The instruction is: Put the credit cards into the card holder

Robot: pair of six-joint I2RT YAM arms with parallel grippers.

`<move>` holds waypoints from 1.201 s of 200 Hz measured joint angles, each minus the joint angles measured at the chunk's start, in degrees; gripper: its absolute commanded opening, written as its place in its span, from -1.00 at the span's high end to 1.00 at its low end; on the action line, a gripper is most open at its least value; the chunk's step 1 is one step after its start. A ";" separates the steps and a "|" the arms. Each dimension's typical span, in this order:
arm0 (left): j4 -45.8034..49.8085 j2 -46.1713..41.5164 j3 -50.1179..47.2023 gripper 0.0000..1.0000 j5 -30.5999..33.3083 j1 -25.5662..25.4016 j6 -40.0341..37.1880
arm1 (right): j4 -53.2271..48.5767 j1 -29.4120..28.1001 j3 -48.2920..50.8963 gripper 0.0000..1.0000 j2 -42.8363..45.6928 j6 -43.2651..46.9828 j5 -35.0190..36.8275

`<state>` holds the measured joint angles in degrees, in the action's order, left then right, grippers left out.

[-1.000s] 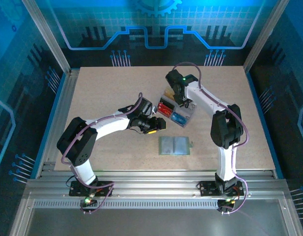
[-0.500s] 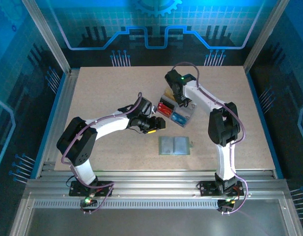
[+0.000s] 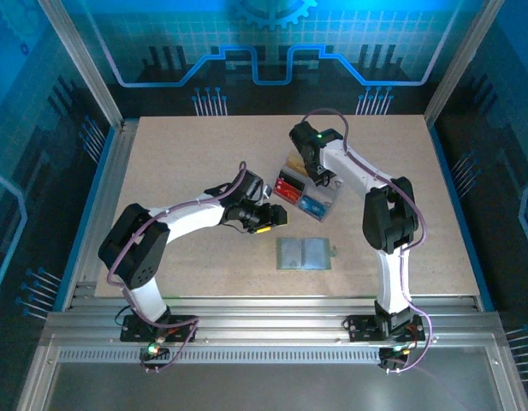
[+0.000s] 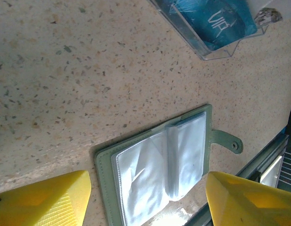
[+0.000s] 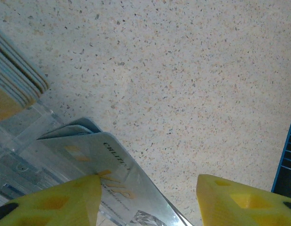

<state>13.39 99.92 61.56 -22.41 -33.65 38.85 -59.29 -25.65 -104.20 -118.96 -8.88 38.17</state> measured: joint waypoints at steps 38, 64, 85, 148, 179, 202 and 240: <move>-0.02 -0.26 -0.33 -0.33 0.02 0.50 0.00 | 0.20 0.17 0.15 0.10 -0.02 0.39 0.33; -0.20 -0.26 -0.35 -0.33 0.00 0.55 0.02 | 0.15 0.26 0.17 0.19 0.00 0.61 0.63; -0.37 -0.26 -0.50 -0.33 0.00 0.55 0.02 | 0.15 0.26 0.17 0.25 0.00 0.98 0.68; -0.46 -0.28 -0.66 -0.33 0.00 0.55 0.02 | -0.22 0.24 0.09 0.40 0.00 1.33 1.53; -0.66 -0.28 -0.66 -0.33 0.00 0.55 0.02 | -0.61 0.22 -0.35 0.47 0.00 1.62 1.97; -0.81 -0.28 -0.72 -0.33 0.00 0.55 0.02 | -0.79 0.22 -0.55 0.53 0.00 1.95 2.05; -0.83 -0.28 -0.98 -0.33 0.00 0.55 0.02 | -1.20 0.22 -1.03 0.59 0.00 2.08 2.16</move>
<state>12.56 99.63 60.58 -22.41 -33.10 38.87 -60.49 -25.43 -105.23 -118.96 -6.81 40.34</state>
